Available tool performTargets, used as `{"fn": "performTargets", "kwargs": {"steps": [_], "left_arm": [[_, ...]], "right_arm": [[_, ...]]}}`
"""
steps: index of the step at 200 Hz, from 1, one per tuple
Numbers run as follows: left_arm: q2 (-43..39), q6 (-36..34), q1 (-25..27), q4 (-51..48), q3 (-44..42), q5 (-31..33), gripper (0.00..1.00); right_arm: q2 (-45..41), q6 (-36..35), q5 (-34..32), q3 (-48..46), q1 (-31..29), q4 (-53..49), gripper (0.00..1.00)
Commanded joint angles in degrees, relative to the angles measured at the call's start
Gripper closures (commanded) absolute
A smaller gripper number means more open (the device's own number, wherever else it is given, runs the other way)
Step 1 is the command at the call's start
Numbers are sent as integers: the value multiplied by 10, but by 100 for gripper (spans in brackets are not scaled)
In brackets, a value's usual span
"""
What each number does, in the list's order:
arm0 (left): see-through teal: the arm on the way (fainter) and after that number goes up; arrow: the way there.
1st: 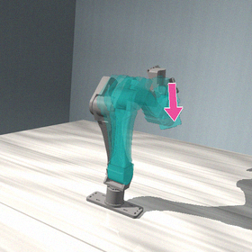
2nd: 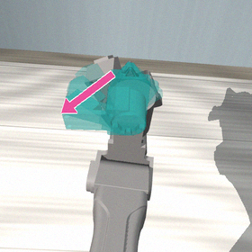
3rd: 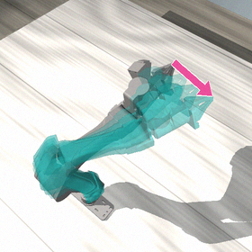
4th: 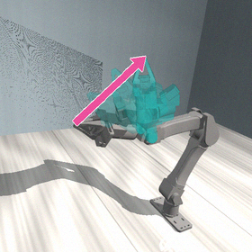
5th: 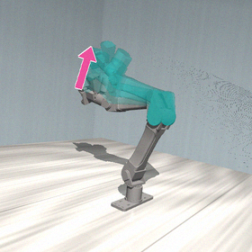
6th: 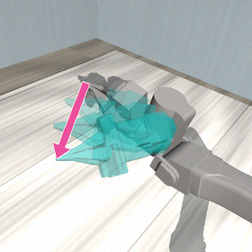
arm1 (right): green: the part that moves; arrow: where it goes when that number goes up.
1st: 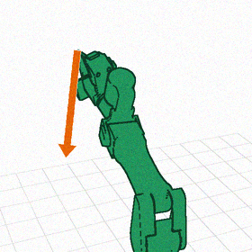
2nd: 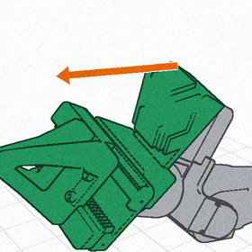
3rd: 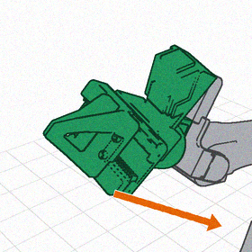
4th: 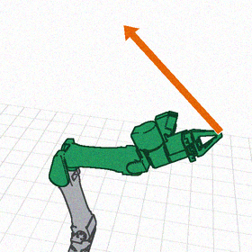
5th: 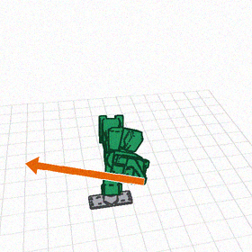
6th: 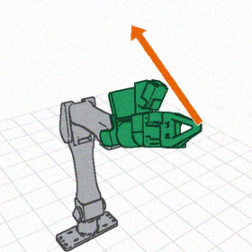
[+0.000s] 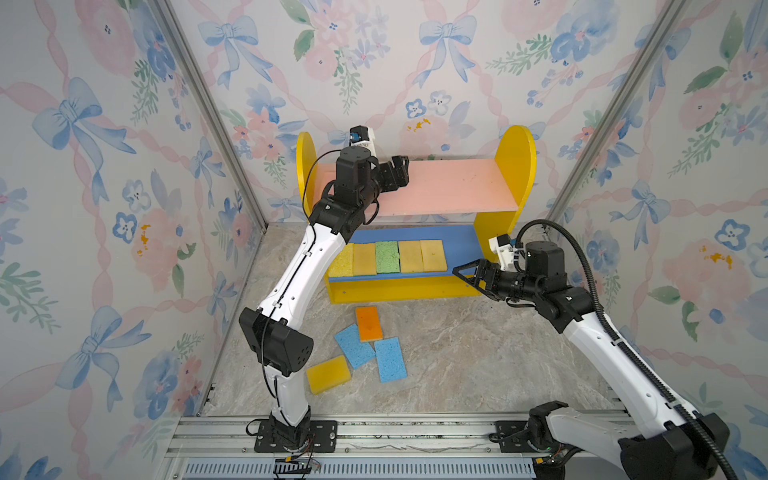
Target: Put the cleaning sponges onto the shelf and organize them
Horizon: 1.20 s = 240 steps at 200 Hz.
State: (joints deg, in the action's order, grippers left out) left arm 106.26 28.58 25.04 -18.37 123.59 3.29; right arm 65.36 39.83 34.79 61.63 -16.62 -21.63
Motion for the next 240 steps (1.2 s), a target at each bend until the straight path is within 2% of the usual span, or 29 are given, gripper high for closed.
{"fn": "performTargets", "kwargs": {"steps": [1, 78, 128, 190, 215, 240], "left_arm": [[-19, -17, -14, -30, -18, 23, 9], [-38, -20, -32, -44, -35, 41, 8], [-6, -22, -31, -41, 24, -58, 2], [0, -20, 0, -40, 80, -112, 2], [-45, -16, 23, -40, 41, -129, 2], [-136, -22, 57, -41, -78, -124, 2]], "right_arm": [[-1, 5, 9, -8, 7, 12, 8], [-2, 13, 7, -12, 7, 16, 7], [5, 21, 0, -10, -7, 24, 7], [-5, -2, -30, -2, -29, -15, 7], [2, -15, -38, 1, -54, -37, 7], [22, -36, -75, -2, -112, -64, 7]]}}
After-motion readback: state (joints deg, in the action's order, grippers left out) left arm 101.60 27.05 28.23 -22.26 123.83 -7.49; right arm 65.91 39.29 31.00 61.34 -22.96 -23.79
